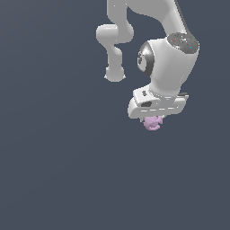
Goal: Pick up the object and move it to a goal position.
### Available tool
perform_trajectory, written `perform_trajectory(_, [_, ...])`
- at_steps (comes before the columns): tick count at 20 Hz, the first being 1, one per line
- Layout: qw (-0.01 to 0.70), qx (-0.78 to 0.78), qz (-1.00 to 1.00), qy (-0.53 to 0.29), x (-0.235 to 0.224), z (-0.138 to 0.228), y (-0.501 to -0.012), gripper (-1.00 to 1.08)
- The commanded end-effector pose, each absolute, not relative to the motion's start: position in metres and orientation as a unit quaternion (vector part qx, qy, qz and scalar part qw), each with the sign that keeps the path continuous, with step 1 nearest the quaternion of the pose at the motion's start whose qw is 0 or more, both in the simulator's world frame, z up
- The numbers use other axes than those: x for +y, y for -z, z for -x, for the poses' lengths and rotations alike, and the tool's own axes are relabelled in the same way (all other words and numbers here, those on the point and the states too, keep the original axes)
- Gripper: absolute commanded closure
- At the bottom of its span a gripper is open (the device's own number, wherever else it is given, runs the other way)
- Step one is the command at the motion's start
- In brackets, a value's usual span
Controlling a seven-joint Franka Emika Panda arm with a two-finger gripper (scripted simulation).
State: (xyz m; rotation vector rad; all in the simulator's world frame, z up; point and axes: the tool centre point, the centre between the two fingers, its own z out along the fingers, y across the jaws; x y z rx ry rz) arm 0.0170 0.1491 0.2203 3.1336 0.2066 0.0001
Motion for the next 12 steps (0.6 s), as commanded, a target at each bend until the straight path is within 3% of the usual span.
perform_trajectory(1, [0.001,0.066,-0.998,0.000,0.161,-0.005,-0.246,1.08])
perform_trajectory(12, [0.001,0.066,-0.998,0.000,0.205,0.035,-0.343,1.08])
